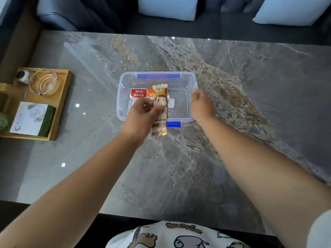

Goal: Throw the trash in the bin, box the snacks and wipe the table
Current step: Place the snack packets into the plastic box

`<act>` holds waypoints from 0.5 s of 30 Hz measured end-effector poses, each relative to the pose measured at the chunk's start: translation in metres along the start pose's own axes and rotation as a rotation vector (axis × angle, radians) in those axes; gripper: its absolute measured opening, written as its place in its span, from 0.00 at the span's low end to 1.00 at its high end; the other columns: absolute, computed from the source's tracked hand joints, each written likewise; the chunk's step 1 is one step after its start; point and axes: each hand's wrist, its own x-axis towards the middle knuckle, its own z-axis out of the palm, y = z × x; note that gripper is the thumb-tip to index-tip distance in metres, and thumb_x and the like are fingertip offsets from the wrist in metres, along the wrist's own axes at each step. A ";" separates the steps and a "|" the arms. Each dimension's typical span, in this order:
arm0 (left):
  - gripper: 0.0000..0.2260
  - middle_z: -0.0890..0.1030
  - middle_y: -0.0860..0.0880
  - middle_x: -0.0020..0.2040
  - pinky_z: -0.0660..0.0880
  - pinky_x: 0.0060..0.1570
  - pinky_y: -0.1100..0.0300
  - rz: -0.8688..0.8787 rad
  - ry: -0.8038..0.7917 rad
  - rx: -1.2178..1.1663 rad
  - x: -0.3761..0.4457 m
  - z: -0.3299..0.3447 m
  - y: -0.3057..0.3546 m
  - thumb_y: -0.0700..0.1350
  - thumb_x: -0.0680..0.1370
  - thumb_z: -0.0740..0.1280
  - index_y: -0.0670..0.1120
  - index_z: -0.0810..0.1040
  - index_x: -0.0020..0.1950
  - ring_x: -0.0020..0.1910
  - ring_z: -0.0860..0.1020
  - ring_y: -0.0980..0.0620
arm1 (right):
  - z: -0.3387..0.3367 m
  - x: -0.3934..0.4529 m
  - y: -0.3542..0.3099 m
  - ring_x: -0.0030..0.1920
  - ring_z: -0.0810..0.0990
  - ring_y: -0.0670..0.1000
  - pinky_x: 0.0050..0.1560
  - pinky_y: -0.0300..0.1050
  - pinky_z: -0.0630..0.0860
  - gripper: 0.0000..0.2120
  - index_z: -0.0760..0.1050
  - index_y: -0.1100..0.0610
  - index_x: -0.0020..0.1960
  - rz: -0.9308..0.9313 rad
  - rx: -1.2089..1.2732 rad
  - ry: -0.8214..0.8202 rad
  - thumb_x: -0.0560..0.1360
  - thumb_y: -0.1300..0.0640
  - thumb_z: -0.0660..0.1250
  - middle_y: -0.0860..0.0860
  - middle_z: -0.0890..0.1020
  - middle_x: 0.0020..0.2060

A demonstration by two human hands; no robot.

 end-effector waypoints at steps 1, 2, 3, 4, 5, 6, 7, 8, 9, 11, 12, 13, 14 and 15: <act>0.08 0.81 0.51 0.38 0.80 0.38 0.52 0.001 0.011 0.042 0.017 0.006 0.005 0.46 0.73 0.72 0.47 0.74 0.47 0.35 0.80 0.53 | 0.000 0.000 0.000 0.44 0.75 0.57 0.42 0.47 0.66 0.22 0.73 0.59 0.56 0.000 0.001 0.002 0.82 0.45 0.47 0.56 0.79 0.46; 0.10 0.82 0.49 0.41 0.81 0.41 0.50 -0.012 0.017 0.085 0.034 0.013 0.008 0.46 0.74 0.72 0.46 0.75 0.50 0.37 0.81 0.52 | 0.000 0.000 0.000 0.43 0.74 0.56 0.42 0.47 0.66 0.22 0.73 0.59 0.56 0.002 0.001 0.005 0.82 0.45 0.47 0.55 0.79 0.45; 0.11 0.82 0.48 0.44 0.81 0.43 0.49 -0.039 0.013 0.131 0.049 0.020 0.009 0.46 0.74 0.72 0.46 0.75 0.53 0.39 0.82 0.51 | 0.000 0.000 0.000 0.42 0.74 0.55 0.41 0.47 0.65 0.22 0.73 0.58 0.55 0.003 -0.002 0.008 0.81 0.45 0.47 0.54 0.78 0.44; 0.13 0.82 0.46 0.47 0.81 0.44 0.49 -0.071 0.000 0.193 0.063 0.026 0.010 0.46 0.74 0.73 0.46 0.74 0.55 0.41 0.82 0.50 | 0.000 -0.001 0.000 0.41 0.74 0.54 0.41 0.47 0.65 0.22 0.73 0.58 0.54 0.005 -0.005 0.012 0.81 0.45 0.47 0.53 0.77 0.42; 0.14 0.82 0.45 0.49 0.81 0.44 0.49 -0.099 -0.018 0.272 0.076 0.031 0.009 0.47 0.74 0.73 0.46 0.73 0.55 0.43 0.82 0.48 | 0.000 -0.001 0.000 0.40 0.74 0.54 0.40 0.47 0.65 0.21 0.73 0.57 0.53 0.004 -0.007 0.016 0.81 0.45 0.47 0.51 0.76 0.40; 0.14 0.81 0.45 0.49 0.81 0.45 0.49 -0.121 -0.035 0.352 0.086 0.035 0.007 0.48 0.74 0.73 0.48 0.73 0.54 0.44 0.82 0.47 | 0.000 -0.001 0.000 0.40 0.74 0.54 0.39 0.47 0.65 0.21 0.73 0.57 0.52 0.000 -0.006 0.020 0.81 0.44 0.47 0.50 0.75 0.38; 0.13 0.81 0.45 0.49 0.81 0.45 0.49 -0.131 -0.048 0.419 0.094 0.038 0.004 0.48 0.73 0.73 0.48 0.73 0.53 0.44 0.82 0.47 | 0.000 -0.001 0.001 0.40 0.74 0.54 0.38 0.46 0.65 0.21 0.73 0.57 0.51 -0.004 -0.004 0.023 0.81 0.44 0.47 0.49 0.75 0.38; 0.13 0.81 0.45 0.49 0.81 0.46 0.49 -0.132 -0.058 0.477 0.099 0.041 0.001 0.48 0.73 0.73 0.48 0.73 0.52 0.44 0.81 0.46 | 0.001 -0.001 0.001 0.40 0.74 0.54 0.39 0.46 0.65 0.21 0.73 0.57 0.51 -0.005 -0.001 0.022 0.81 0.44 0.47 0.49 0.74 0.37; 0.14 0.80 0.44 0.49 0.81 0.47 0.48 -0.128 -0.069 0.532 0.104 0.043 -0.002 0.48 0.73 0.74 0.47 0.73 0.53 0.45 0.81 0.46 | 0.001 -0.001 0.001 0.40 0.74 0.54 0.39 0.46 0.65 0.21 0.73 0.57 0.51 -0.005 0.002 0.021 0.81 0.44 0.48 0.49 0.74 0.37; 0.16 0.80 0.44 0.49 0.81 0.47 0.49 -0.112 -0.095 0.629 0.110 0.047 -0.007 0.48 0.73 0.73 0.46 0.73 0.56 0.46 0.81 0.44 | 0.001 -0.002 0.001 0.38 0.73 0.53 0.38 0.46 0.64 0.21 0.73 0.57 0.50 -0.007 -0.001 0.026 0.82 0.44 0.48 0.48 0.73 0.35; 0.16 0.79 0.45 0.49 0.80 0.46 0.50 -0.102 -0.106 0.665 0.111 0.049 -0.009 0.48 0.73 0.73 0.46 0.72 0.57 0.45 0.81 0.44 | 0.001 -0.002 0.000 0.37 0.73 0.53 0.36 0.46 0.63 0.20 0.73 0.57 0.50 -0.009 -0.005 0.031 0.82 0.44 0.48 0.48 0.72 0.34; 0.16 0.79 0.45 0.47 0.80 0.45 0.50 -0.091 -0.111 0.695 0.113 0.050 -0.011 0.47 0.73 0.73 0.46 0.72 0.56 0.45 0.81 0.44 | 0.001 -0.002 0.000 0.36 0.72 0.52 0.35 0.45 0.62 0.20 0.72 0.57 0.49 -0.011 -0.009 0.036 0.82 0.45 0.48 0.47 0.71 0.33; 0.16 0.78 0.46 0.46 0.80 0.45 0.50 -0.079 -0.109 0.722 0.114 0.052 -0.013 0.47 0.73 0.73 0.46 0.71 0.55 0.44 0.81 0.44 | 0.000 -0.002 0.000 0.35 0.72 0.51 0.33 0.44 0.61 0.19 0.72 0.56 0.48 -0.014 -0.014 0.040 0.82 0.45 0.48 0.46 0.71 0.32; 0.15 0.78 0.46 0.45 0.80 0.44 0.50 -0.068 -0.106 0.749 0.115 0.053 -0.015 0.47 0.74 0.73 0.46 0.71 0.54 0.44 0.81 0.44 | 0.000 -0.003 0.000 0.33 0.72 0.49 0.31 0.44 0.61 0.19 0.71 0.55 0.47 -0.018 -0.019 0.045 0.82 0.45 0.48 0.46 0.71 0.32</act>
